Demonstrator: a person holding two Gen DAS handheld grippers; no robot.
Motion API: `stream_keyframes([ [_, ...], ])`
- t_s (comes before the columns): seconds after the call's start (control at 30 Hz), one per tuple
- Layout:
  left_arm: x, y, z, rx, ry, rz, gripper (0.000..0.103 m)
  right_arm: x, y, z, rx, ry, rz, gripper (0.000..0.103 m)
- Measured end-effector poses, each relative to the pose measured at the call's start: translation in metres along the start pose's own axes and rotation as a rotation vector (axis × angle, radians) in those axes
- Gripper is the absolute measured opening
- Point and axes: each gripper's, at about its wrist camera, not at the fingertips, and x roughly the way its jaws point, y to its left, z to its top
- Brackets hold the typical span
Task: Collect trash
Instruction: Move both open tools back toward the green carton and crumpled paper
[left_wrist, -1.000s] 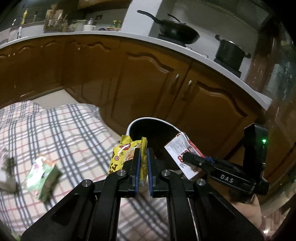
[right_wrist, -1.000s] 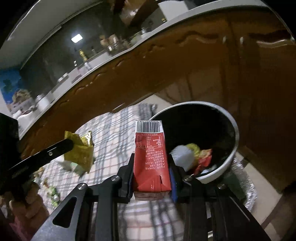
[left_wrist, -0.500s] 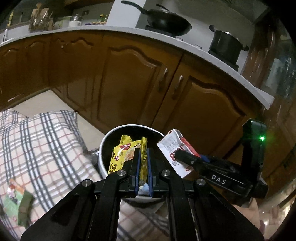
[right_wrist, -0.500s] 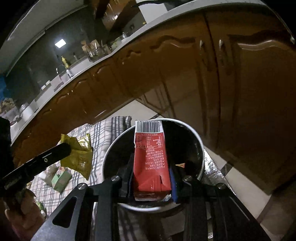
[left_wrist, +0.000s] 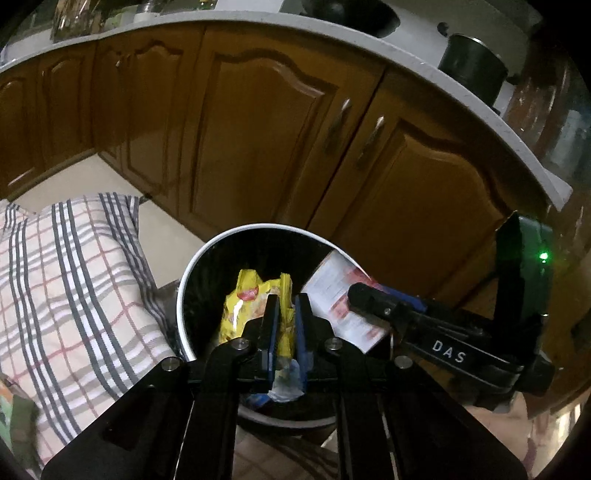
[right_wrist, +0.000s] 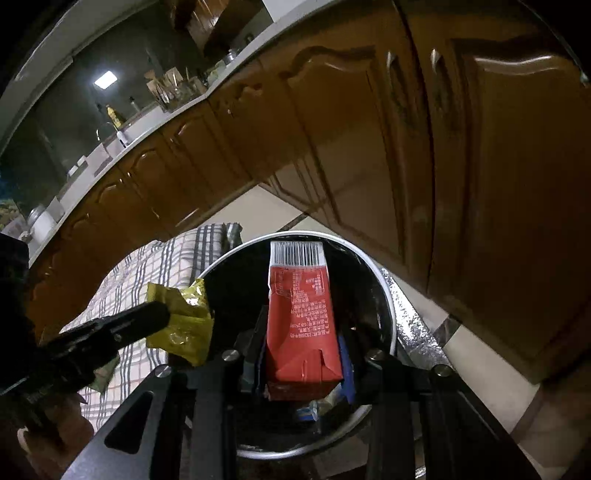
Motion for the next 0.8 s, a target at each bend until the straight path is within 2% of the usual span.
stream_keyframes([
  [0.03, 0.0, 0.002, -0.001, -0.006, 0.002, 0.0, 0.015, 0.0, 0.0, 0.0, 0.003, 0.002, 0.005, 0.036],
  [0.1, -0.004, 0.005, -0.002, -0.019, -0.006, 0.002, 0.03, -0.002, 0.001, 0.0, 0.003, -0.008, 0.01, 0.05],
  [0.17, -0.009, 0.006, -0.004, -0.023, -0.017, 0.006, 0.031, -0.005, 0.002, -0.002, 0.001, -0.018, 0.014, 0.055],
  [0.27, -0.022, 0.011, -0.01, -0.033, -0.036, 0.012, 0.034, -0.013, 0.006, -0.006, 0.009, -0.042, 0.044, 0.056],
  [0.33, -0.032, 0.015, -0.015, -0.043, -0.051, 0.023, 0.039, -0.019, 0.011, -0.011, 0.008, -0.06, 0.067, 0.063],
  [0.4, -0.044, 0.022, -0.022, -0.06, -0.067, 0.031, 0.04, -0.023, 0.018, -0.015, 0.005, -0.076, 0.085, 0.072],
  [0.8, -0.115, 0.076, -0.068, -0.159, -0.124, 0.132, 0.046, -0.029, 0.077, -0.048, -0.025, -0.064, 0.191, 0.077],
])
